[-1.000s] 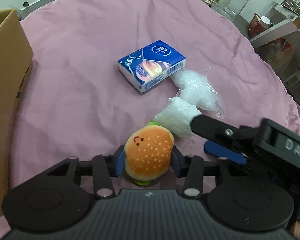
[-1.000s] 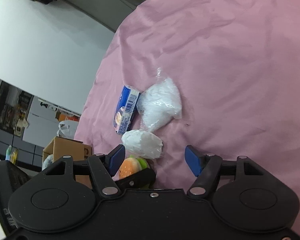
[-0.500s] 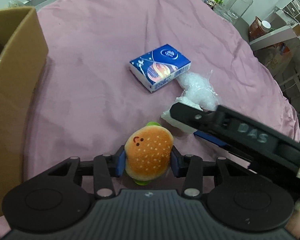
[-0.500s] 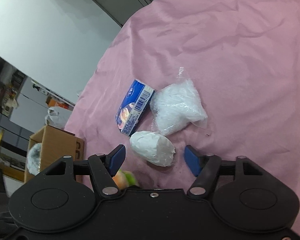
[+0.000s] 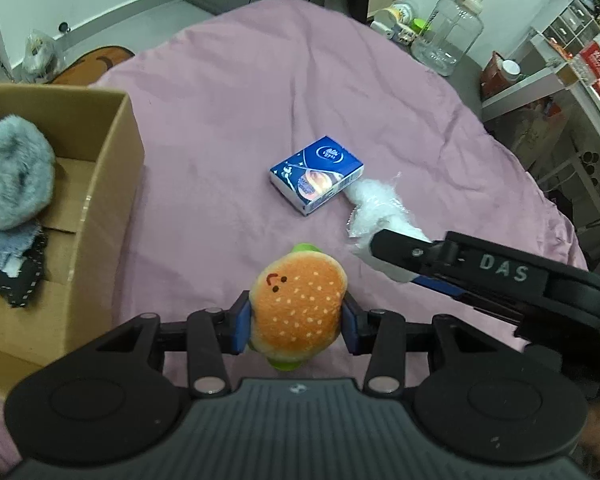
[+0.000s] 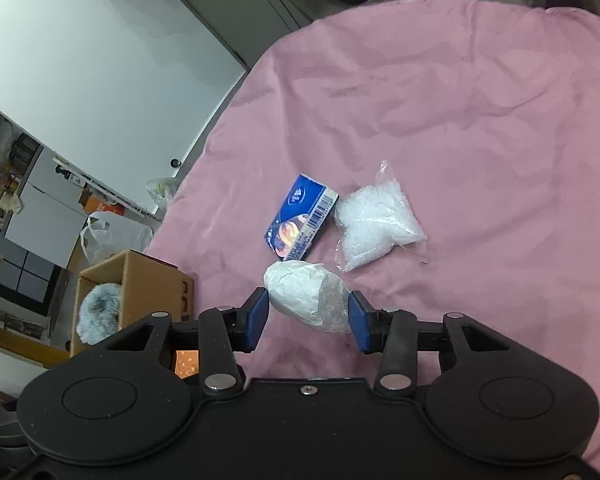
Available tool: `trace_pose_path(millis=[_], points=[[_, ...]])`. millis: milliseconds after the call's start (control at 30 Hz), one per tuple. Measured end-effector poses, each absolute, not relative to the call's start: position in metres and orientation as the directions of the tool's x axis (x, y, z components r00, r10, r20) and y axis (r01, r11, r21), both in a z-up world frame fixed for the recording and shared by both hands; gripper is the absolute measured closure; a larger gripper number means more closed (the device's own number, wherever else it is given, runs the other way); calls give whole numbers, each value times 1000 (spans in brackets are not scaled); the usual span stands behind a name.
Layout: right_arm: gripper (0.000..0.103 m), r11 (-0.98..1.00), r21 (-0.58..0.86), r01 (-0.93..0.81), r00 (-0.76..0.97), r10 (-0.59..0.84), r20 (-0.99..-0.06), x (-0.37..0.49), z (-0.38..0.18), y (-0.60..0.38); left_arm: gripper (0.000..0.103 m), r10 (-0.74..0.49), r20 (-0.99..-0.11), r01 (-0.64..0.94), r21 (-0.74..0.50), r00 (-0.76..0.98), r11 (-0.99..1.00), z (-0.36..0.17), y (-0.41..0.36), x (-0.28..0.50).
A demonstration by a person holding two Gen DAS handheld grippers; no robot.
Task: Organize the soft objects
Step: 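Carry the burger plush and white bundle over the box with both grippers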
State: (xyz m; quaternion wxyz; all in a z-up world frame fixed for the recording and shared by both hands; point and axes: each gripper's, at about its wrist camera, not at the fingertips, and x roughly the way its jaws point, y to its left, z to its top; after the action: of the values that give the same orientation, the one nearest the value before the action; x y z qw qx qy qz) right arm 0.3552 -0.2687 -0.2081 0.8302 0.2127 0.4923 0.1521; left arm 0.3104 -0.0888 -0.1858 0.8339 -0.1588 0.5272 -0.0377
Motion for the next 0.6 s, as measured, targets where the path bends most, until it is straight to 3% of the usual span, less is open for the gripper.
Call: trace_pose_path(millis=[600], points=[[60, 886, 461, -46, 529, 413, -742, 298, -132, -280, 60, -227, -822, -51, -296, 522, 954, -113, -76, 270]])
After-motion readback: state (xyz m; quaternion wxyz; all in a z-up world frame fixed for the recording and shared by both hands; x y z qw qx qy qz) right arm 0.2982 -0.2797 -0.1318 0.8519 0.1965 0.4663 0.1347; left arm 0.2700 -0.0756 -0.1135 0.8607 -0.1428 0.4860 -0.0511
